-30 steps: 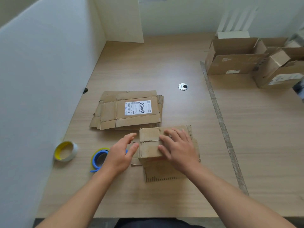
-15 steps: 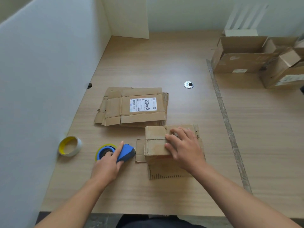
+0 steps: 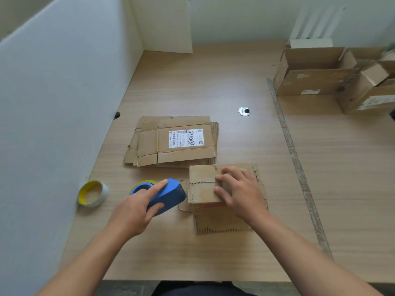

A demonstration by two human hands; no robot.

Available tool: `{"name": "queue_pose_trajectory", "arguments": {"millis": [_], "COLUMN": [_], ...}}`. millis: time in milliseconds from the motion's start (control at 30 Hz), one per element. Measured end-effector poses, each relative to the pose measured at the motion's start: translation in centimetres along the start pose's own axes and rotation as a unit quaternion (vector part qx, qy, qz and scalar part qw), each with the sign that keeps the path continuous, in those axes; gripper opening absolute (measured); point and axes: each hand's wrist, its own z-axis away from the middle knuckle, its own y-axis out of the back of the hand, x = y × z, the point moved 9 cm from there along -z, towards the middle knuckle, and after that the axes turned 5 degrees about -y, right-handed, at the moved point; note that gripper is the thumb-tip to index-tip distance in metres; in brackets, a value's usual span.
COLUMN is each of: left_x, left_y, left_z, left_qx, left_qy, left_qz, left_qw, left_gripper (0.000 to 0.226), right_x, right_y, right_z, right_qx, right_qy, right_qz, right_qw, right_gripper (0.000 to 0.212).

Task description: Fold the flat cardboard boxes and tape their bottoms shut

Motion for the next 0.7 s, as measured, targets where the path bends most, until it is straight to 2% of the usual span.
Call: {"name": "queue_pose_trajectory", "arguments": {"millis": [133, 300, 367, 467, 600, 700], "left_x": [0.0, -1.4, -2.0, -1.6, 2.6, 5.9], "left_y": [0.1, 0.6, 1.3, 2.8, 6.7, 8.6], "left_z": [-0.1, 0.9, 1.3, 1.4, 1.2, 1.1], "left_qx": [-0.041, -0.082, -0.059, -0.008, 0.103, 0.129], "left_qy": [-0.012, 0.002, -0.011, -0.079, -0.193, -0.248], "left_qz": [-0.028, -0.158, -0.153, -0.151, -0.138, -0.141], "left_qw": [0.999, 0.984, 0.986, 0.985, 0.966, 0.95], "left_gripper": [0.063, 0.069, 0.078, 0.096, 0.073, 0.06], "right_x": [0.0, 0.0, 0.0, -0.1, -0.1, 0.0], "right_y": [-0.1, -0.2, -0.1, 0.0, 0.0, 0.4], "right_z": [0.0, 0.0, 0.1, 0.0, -0.2, -0.3], "right_qx": [-0.018, -0.033, -0.026, -0.028, -0.056, -0.081], "right_qy": [-0.01, -0.017, -0.015, -0.014, -0.034, -0.047], "right_qz": [-0.001, 0.003, 0.006, 0.001, -0.02, -0.046], "right_qw": [1.0, 0.999, 1.0, 0.999, 0.998, 0.995], "right_gripper": [0.037, 0.037, 0.036, 0.033, 0.031, 0.032]}}
